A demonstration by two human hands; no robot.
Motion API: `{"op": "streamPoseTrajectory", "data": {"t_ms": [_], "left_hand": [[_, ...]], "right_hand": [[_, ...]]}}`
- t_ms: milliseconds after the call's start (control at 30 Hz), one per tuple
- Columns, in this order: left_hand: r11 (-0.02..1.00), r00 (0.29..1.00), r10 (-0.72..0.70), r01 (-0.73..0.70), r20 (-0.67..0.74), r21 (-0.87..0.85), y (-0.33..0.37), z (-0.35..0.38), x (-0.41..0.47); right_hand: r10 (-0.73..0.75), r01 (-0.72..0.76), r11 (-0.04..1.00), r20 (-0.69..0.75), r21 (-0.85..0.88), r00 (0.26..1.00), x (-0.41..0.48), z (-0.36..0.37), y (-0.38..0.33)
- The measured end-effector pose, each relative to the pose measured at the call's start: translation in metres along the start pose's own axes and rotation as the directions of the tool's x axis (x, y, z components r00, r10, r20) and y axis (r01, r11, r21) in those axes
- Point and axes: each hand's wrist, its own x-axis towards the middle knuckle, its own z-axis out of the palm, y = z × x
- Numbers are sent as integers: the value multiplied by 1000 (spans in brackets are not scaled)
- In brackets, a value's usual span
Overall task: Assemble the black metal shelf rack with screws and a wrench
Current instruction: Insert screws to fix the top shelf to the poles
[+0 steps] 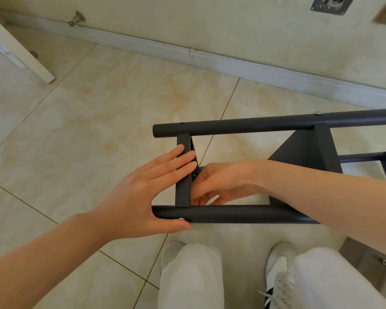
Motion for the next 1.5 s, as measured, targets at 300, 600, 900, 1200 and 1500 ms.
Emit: {"op": "streamPoseTrajectory", "data": {"t_ms": [300, 600, 900, 1200, 1500], "left_hand": [[1000, 1000, 9, -9, -12, 14, 2, 2, -4], [999, 999, 25, -25, -28, 28, 7, 6, -11], [998, 999, 36, -35, -28, 45, 10, 8, -15], [999, 999, 24, -23, -30, 36, 11, 8, -15], [999, 999, 19, -18, -27, 28, 9, 8, -13]], "right_hand": [[7, -7, 999, 14, 35, 1000, -1, 3, 1], [33, -34, 999, 8, 25, 999, 2, 14, 6], [80, -80, 997, 7, 4, 997, 1, 16, 7], [74, -74, 997, 33, 23, 997, -7, 12, 2], [101, -101, 995, 51, -3, 994, -4, 9, -1]]}}
